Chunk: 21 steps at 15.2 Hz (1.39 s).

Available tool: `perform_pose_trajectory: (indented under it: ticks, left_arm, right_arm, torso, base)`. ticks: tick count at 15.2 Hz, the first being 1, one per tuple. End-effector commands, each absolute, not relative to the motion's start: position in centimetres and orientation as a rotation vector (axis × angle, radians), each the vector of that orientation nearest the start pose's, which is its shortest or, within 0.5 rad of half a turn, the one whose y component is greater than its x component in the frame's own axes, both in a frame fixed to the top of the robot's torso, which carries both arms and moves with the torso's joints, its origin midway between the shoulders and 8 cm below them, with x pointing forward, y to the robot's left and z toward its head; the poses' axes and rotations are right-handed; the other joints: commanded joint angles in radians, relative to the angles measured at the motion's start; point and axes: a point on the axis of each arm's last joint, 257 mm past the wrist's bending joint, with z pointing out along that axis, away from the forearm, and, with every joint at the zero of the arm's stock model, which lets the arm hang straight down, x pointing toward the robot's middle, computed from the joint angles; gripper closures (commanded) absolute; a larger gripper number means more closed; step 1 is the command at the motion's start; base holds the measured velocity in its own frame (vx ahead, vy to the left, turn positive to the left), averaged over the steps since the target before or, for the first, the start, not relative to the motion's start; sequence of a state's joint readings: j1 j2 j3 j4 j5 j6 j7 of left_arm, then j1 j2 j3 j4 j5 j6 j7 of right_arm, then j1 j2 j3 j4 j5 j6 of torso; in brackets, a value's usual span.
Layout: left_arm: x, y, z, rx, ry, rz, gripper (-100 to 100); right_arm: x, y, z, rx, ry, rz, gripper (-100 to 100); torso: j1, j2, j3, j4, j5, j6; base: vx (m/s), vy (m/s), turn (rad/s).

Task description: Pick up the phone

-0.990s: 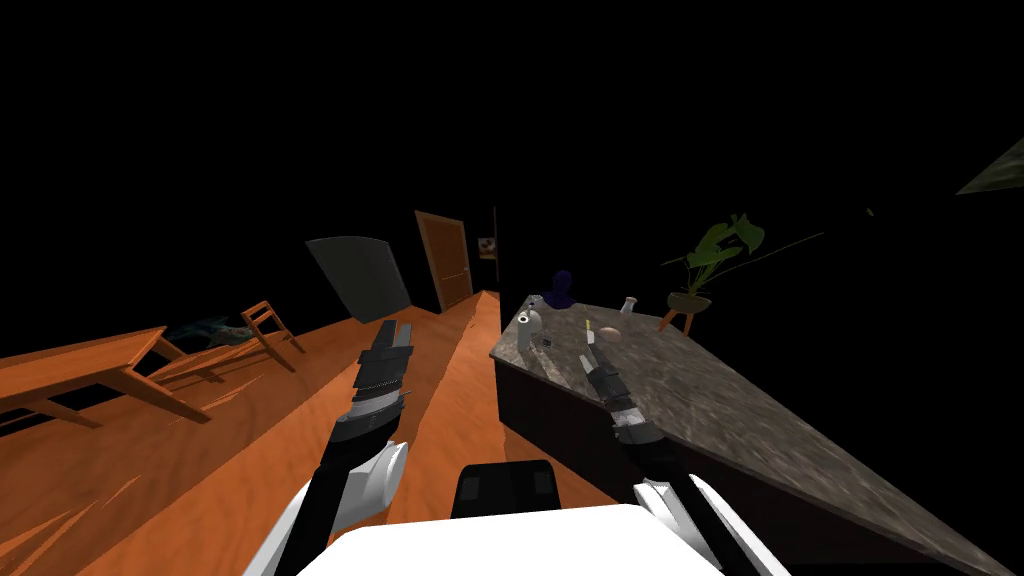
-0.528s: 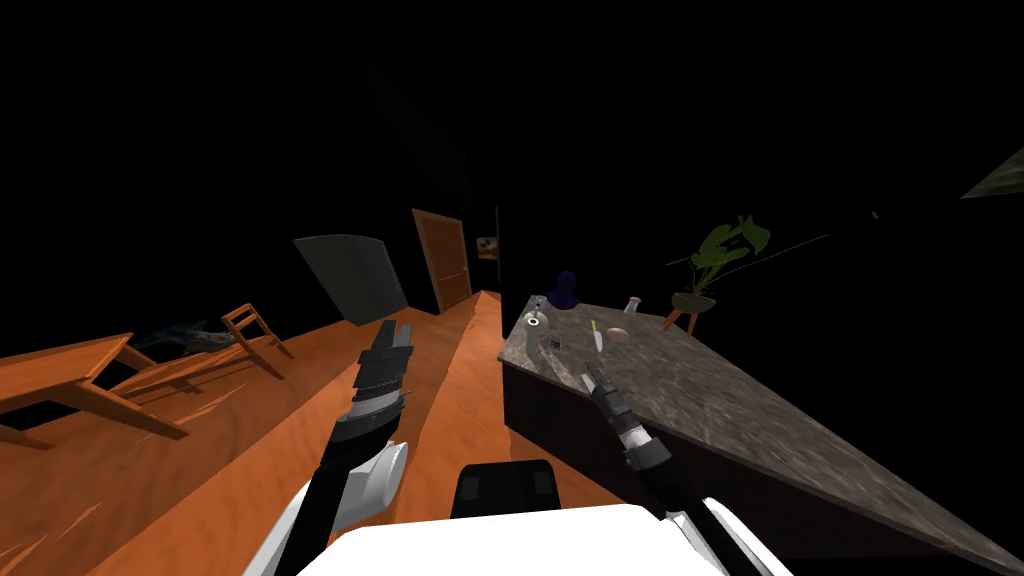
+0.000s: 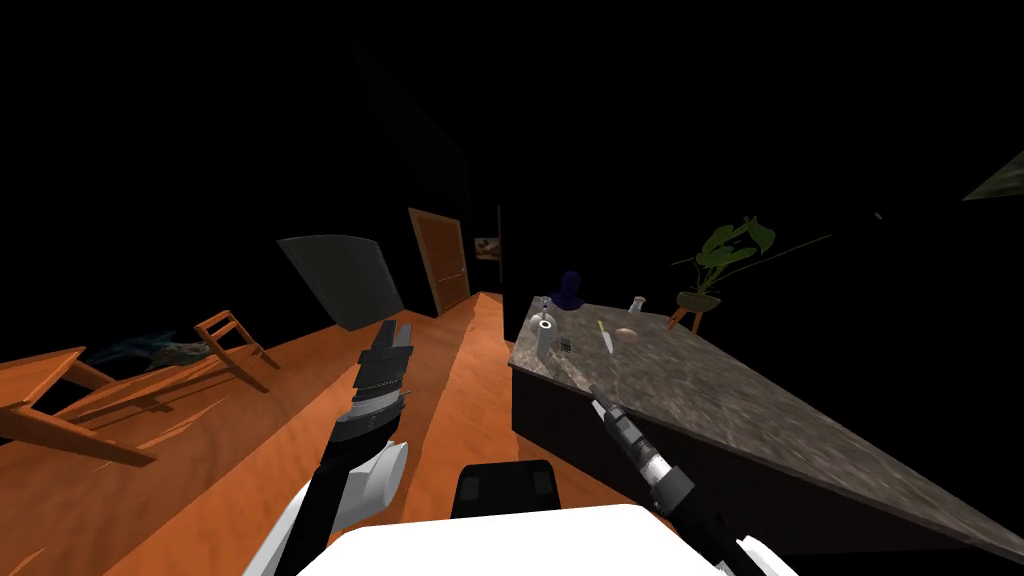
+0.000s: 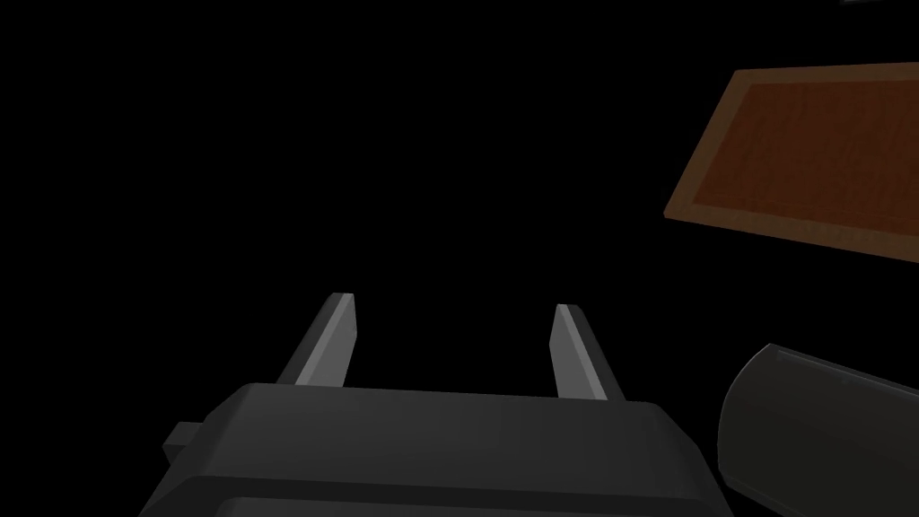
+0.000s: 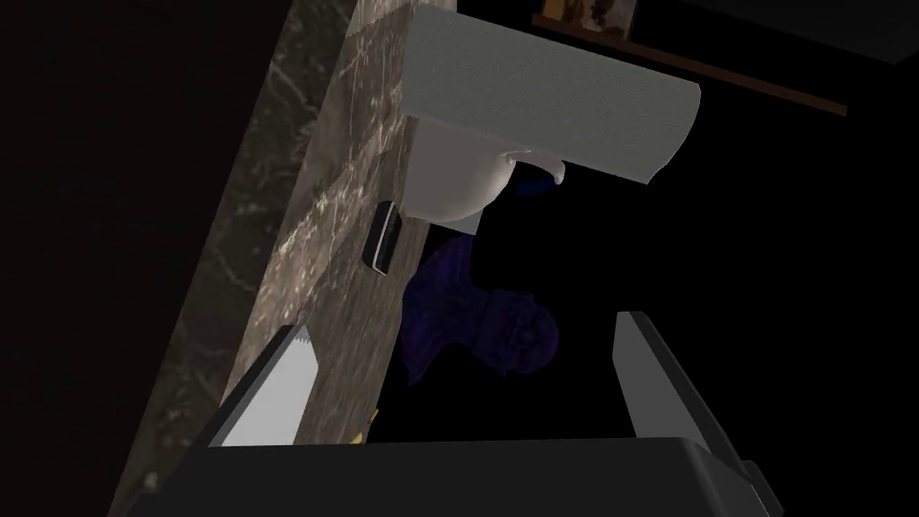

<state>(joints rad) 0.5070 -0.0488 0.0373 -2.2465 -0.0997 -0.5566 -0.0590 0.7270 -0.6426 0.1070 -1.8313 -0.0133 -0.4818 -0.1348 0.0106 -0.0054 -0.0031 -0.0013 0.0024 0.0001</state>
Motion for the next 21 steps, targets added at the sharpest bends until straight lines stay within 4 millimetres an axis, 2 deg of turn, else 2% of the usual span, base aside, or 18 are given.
perform_pose_trajectory:
  ticks: [1, 2, 4, 5, 6, 7, 8, 9, 10, 12, 13, 14, 15, 17, 18, 19, 20, 21]
  left_arm:
    - [34.0, 28.4, 1.7, -0.59, 0.636, -1.149, 0]
    - [34.0, 28.4, 1.7, -0.59, 0.636, -1.149, 0]
    - [34.0, 28.4, 1.7, -0.59, 0.636, -1.149, 0]
    - [34.0, 28.4, 1.7, -0.59, 0.636, -1.149, 0]
    - [34.0, 28.4, 1.7, -0.59, 0.636, -1.149, 0]
    - [34.0, 28.4, 1.7, -0.59, 0.636, -1.149, 0]
    - [34.0, 28.4, 1.7, -0.59, 0.636, -1.149, 0]
    - [34.0, 28.4, 1.7, -0.59, 0.636, -1.149, 0]
    - [34.0, 28.4, 1.7, -0.59, 0.636, -1.149, 0]
    - [34.0, 28.4, 1.7, -0.59, 0.636, -1.149, 0]
    - [34.0, 28.4, 1.7, -0.59, 0.636, -1.149, 0]
    - [34.0, 28.4, 1.7, -0.59, 0.636, -1.149, 0]
    - [34.0, 28.4, 1.7, -0.59, 0.636, -1.149, 0]
    - [34.0, 28.4, 1.7, -0.59, 0.636, -1.149, 0]
    - [34.0, 28.4, 1.7, -0.59, 0.636, -1.149, 0]
    - [34.0, 28.4, 1.7, -0.59, 0.636, -1.149, 0]
    - [34.0, 28.4, 1.7, -0.59, 0.636, -1.149, 0]
    - [34.0, 28.4, 1.7, -0.59, 0.636, -1.149, 0]
  right_arm:
    - [28.7, -32.9, -30.4, 0.86, 1.663, 1.052, -100]
    - [28.6, -33.1, -30.6, 0.864, 1.666, 1.048, -100]
    - [26.5, -34.4, -33.0, 0.864, 1.756, 0.998, -100]
    - [24.8, -34.8, -34.5, 0.866, 1.811, 0.978, -100]
    - [24.3, -36.0, -35.2, 0.863, 1.845, 0.945, -100]
    - [24.3, -36.0, -35.2, 0.862, 1.846, 0.945, -100]
    - [21.9, -37.4, -37.3, 0.872, 1.92, 0.898, -100]
    - [21.9, -37.7, -37.2, 0.857, 1.935, 0.889, -100]
    - [19.5, -38.9, -38.9, 0.867, 2.001, 0.848, -100]
    - [19.3, -39.6, -38.9, 0.851, 2.023, 0.831, -100]
    - [17.0, -41.1, -40.1, 0.847, 2.095, 0.786, -100]
    - [16.7, -41.6, -40.3, 0.841, 2.109, 0.771, -100]
    - [14.1, -43.1, -41.5, 0.853, 2.171, 0.724, -100]
    - [14.1, -43.8, -41.3, 0.829, 2.193, 0.708, -100]
    - [11.5, -45.7, -42.1, 0.826, 2.264, 0.653, -100]
    - [11.5, -46.0, -42.0, 0.815, 2.274, 0.645, -100]
    - [8.9, -47.8, -42.7, 0.818, 2.338, 0.591, -100]
    - [9.0, -48.3, -42.4, 0.798, 2.352, 0.58, -100]
  torso:
    - [0.0, 0.0, 0.0, 0.0, 0.0, 0.0]
    - [0.001, 0.0, 0.0, 0.0, 0.0, 0.0]
    - [-0.001, 0.001, 0.0, 0.0, 0.0, 0.0]
    - [-0.001, 0.0, 0.0, 0.0, 0.0, 0.0]
    - [0.001, -0.001, 0.0, 0.0, 0.0, 0.0]
    - [0.002, -0.002, -0.001, 0.0, 0.0, 0.0]
    - [0.0, -0.001, -0.001, 0.0, 0.0, 0.0]
    - [0.0, -0.002, -0.001, 0.0, 0.0, 0.0]
    - [0.001, -0.001, -0.001, 0.0, 0.0, 0.0]
    - [0.004, -0.003, -0.002, -0.001, 0.001, 0.0]
    - [0.002, -0.002, -0.001, 0.0, 0.001, 0.0]
    - [0.001, -0.002, -0.001, 0.0, 0.0, 0.0]
    - [0.0, -0.002, -0.001, 0.0, 0.0, 0.0]
    - [0.002, -0.003, -0.002, -0.001, 0.001, 0.0]
    - [-0.001, -0.002, -0.001, -0.001, 0.0, 0.0]
    - [-0.002, -0.002, -0.001, 0.0, 0.0, 0.0]
    - [-0.002, -0.002, -0.001, 0.0, 0.0, 0.0]
    - [0.0, -0.003, -0.002, -0.001, 0.0, 0.0]
  base:
    - [0.062, 0.169, -0.062]
    - [0.042, 0.118, -0.04]
    - [0.051, 0.138, -0.063]
    - [0.083, 0.192, -0.064]
    - [0.105, 0.181, -0.077]
    - [0.063, 0.132, -0.034]
    - [0.078, 0.153, -0.047]
    - [0.072, 0.165, -0.058]
    - [0.09, 0.196, -0.068]
    - [0.081, 0.188, -0.061]
    - [0.066, 0.146, -0.039]
    - [0.085, 0.147, -0.04]
    - [0.111, 0.187, -0.056]
    - [0.08, 0.144, -0.051]
    - [0.071, 0.124, -0.035]
    - [0.071, 0.135, -0.037]
    - [0.104, 0.173, -0.048]
    - [0.111, 0.176, -0.05]
